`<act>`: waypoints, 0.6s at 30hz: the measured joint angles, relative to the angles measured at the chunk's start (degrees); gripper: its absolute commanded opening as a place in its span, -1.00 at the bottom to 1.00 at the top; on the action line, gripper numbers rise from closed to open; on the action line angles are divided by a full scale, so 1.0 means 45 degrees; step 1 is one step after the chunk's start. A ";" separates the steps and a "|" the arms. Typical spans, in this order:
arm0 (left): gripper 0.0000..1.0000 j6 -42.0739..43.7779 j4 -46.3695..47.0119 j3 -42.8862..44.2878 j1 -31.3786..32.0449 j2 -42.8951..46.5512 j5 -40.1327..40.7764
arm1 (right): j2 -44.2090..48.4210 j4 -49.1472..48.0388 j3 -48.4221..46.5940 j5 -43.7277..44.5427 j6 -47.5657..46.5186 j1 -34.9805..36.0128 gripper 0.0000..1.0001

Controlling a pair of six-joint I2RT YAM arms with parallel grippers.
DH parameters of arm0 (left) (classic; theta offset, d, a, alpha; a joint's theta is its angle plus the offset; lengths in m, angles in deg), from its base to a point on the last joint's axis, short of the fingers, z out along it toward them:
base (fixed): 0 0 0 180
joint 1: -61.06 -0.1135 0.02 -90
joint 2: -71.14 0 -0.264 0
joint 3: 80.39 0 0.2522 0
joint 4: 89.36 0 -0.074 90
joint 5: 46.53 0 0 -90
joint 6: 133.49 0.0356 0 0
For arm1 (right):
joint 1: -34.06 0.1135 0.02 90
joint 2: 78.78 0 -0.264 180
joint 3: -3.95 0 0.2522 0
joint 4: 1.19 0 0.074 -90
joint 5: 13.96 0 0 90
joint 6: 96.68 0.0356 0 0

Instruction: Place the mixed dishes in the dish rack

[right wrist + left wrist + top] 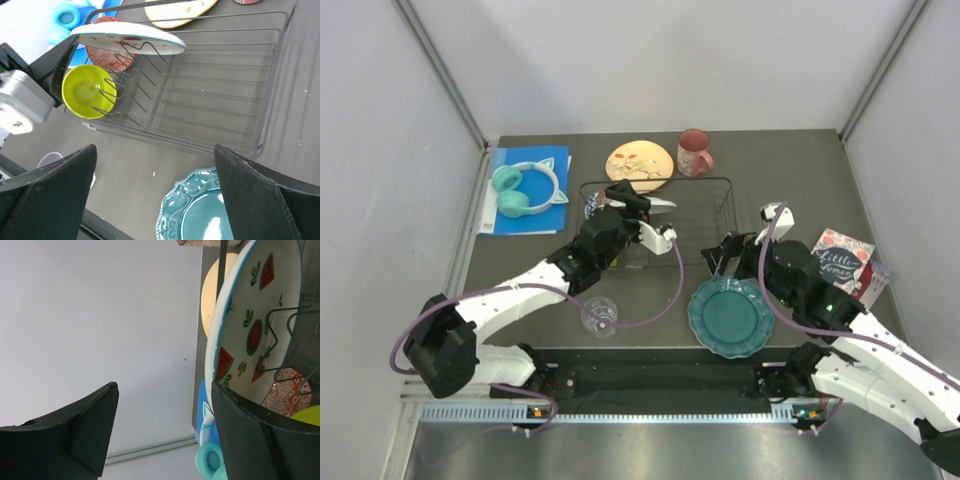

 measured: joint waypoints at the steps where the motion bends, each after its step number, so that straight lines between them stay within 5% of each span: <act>1: 0.83 -0.0063 -0.0015 0.0005 0.0000 0.0034 0.0068 | 0.0029 0.0039 0.0000 0.0000 0.0000 -0.0019 0.99; 10: 0.98 -0.0685 -0.0874 0.0559 0.0034 0.0102 0.0593 | 0.0233 0.0253 0.0000 0.0000 0.0000 -0.0136 0.99; 18: 0.97 -0.3803 -0.4386 0.6256 -0.0335 -0.0024 0.0908 | -0.0976 0.0486 -0.1375 -0.0180 -0.0486 -0.0549 1.00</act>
